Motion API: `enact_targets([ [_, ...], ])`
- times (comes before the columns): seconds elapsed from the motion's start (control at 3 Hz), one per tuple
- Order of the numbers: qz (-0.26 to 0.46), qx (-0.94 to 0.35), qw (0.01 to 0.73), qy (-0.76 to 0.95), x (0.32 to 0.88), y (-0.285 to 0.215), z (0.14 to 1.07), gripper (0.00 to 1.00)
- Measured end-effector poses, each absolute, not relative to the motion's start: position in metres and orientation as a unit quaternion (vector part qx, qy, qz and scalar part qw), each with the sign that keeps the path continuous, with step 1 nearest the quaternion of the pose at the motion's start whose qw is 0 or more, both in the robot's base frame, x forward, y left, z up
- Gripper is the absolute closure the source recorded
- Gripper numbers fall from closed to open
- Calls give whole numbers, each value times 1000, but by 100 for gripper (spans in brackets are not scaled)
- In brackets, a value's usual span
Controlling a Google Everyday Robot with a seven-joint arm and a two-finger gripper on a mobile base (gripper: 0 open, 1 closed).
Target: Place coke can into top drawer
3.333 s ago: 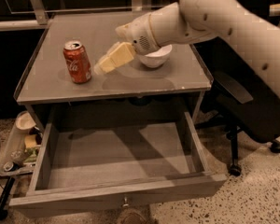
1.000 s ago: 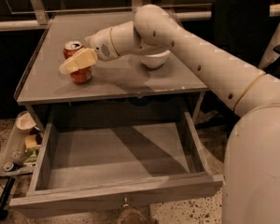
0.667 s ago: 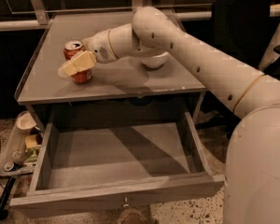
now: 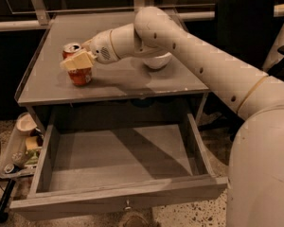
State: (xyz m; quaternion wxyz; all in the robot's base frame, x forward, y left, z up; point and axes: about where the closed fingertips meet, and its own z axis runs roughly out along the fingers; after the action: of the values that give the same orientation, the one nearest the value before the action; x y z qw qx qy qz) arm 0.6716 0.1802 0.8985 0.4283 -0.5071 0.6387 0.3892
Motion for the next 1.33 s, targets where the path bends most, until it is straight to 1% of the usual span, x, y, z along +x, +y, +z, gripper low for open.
enact_targets([
  [0.67, 389, -507, 428, 639, 672, 180, 899, 88],
  [1.0, 376, -498, 443, 644, 656, 168, 900, 100],
  [1.33, 349, -461, 485, 656, 620, 139, 919, 100],
])
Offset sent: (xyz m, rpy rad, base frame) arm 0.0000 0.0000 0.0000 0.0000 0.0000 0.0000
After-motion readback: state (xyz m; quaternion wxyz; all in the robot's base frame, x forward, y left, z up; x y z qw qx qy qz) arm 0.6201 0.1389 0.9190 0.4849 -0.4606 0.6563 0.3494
